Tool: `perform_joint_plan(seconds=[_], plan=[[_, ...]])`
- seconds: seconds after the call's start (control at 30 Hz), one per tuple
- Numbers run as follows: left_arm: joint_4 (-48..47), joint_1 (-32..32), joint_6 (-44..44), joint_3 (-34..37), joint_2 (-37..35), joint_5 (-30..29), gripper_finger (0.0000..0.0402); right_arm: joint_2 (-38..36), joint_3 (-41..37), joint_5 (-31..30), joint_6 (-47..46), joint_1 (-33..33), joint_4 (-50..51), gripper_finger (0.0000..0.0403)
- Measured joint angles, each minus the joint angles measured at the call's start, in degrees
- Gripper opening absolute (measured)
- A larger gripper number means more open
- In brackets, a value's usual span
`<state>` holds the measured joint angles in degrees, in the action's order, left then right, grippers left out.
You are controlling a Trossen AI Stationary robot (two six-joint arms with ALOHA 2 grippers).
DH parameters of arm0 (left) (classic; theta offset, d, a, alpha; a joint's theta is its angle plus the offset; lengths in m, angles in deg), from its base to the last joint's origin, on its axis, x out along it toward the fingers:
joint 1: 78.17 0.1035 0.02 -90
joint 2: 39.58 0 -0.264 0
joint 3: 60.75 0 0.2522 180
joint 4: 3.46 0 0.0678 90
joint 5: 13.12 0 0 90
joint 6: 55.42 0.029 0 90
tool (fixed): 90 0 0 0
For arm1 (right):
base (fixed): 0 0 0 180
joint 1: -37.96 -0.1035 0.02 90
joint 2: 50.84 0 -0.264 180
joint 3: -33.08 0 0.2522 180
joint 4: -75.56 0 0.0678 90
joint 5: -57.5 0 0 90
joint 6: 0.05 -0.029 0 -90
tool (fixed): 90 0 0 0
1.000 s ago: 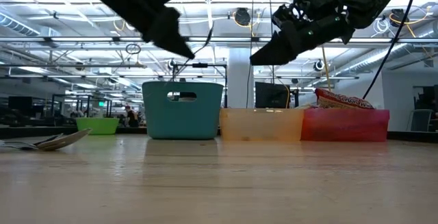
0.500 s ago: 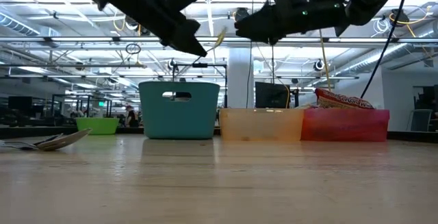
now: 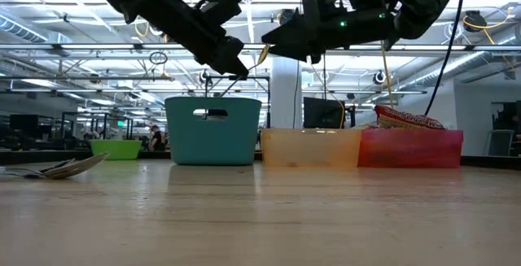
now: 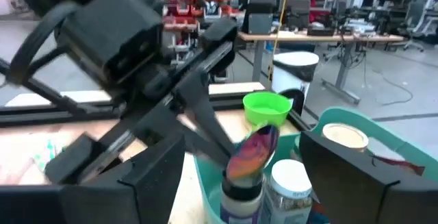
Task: Pick & Place Food Item
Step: Put the purple spoon into the orange bin
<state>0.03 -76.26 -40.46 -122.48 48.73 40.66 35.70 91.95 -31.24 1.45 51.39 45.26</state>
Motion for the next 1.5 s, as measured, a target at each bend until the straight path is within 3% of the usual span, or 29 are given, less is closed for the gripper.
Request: perform_joint_plan(seconds=[0.2, 0.37, 0.73, 1.0, 1.13, 1.3, 1.5], plan=[[1.3, 0.0, 0.1, 0.0, 0.0, 0.1, 0.0004, 0.4, 0.1, -4.3, -3.6, 0.0, -0.8, 0.0237], [3.6, 0.0, 1.6, 0.0, 0.0, 0.2, 0.0006, 0.5, 0.1, -4.4, -5.3, 0.0, -0.8, 0.018], [4.8, 0.0, 0.5, 0.0, 0.0, 1.0, 0.0012, 0.5, 0.0, -5.2, -2.4, 0.1, -2.5, 0.0014], [6.9, -0.3, -3.6, 0.0, 0.0, 2.9, 0.0019, 0.4, 0.0, -4.7, -0.5, 0.1, -3.9, 0.0002], [7.6, -0.8, -3.5, 0.0, 0.0, 3.3, 0.0061, -0.1, 0.0, -4.3, 1.3, 0.1, -4.2, 0.0001], [8.6, -1.1, -5.0, 0.0, -1.4, 4.1, 0.0145, -3.0, 0.1, -3.7, 4.2, 1.3, -3.6, 0.0], [8.5, -2.1, -5.0, 0.0, -5.2, 8.9, 0.0223, -10.4, 0.1, -4.0, 6.8, 5.4, 4.4, 0.0]])
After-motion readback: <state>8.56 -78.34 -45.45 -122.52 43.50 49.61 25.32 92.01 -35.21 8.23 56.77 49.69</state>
